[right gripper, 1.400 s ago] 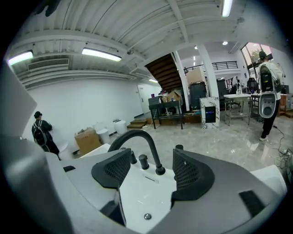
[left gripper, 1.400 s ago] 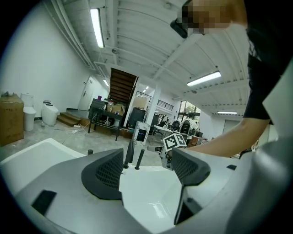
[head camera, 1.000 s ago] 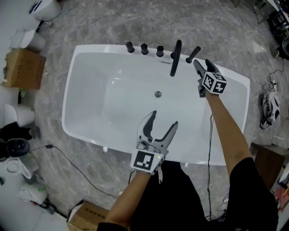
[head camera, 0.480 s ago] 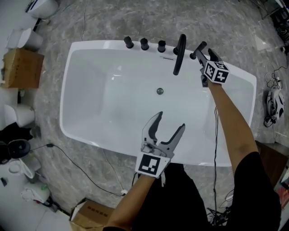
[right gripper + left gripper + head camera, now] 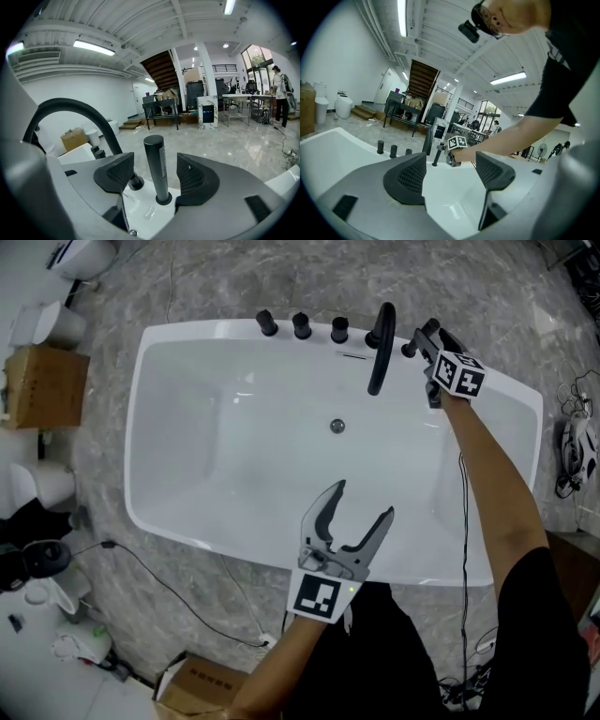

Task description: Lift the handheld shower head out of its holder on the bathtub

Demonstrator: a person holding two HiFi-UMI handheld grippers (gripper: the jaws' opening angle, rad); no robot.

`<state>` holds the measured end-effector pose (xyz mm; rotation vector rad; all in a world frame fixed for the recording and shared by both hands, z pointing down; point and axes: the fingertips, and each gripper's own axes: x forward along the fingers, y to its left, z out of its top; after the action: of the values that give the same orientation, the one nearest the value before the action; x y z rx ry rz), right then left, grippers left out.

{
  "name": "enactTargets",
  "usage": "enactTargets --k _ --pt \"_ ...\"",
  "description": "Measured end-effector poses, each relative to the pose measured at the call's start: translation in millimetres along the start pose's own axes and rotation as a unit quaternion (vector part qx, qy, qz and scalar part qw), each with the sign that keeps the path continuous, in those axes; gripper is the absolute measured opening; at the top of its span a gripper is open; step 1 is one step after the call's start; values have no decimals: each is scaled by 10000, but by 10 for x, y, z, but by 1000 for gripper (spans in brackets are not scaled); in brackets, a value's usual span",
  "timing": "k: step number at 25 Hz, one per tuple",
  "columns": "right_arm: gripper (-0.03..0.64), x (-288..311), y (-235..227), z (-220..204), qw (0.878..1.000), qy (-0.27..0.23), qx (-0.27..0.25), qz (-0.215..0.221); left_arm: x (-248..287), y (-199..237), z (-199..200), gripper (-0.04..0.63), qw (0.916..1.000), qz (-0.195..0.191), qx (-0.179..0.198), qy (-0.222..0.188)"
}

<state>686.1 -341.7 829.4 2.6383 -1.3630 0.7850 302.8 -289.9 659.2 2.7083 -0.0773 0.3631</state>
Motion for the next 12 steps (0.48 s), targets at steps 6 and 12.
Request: enactTargets --k 6,12 --pt "253 137 11 -23 9996 138 -253 71 -16 60 -118 307 9999 21 -80 90" --pt "197 233 62 -45 9958 392 -828 48 -48 122 -190 307 9998 55 -142 143"
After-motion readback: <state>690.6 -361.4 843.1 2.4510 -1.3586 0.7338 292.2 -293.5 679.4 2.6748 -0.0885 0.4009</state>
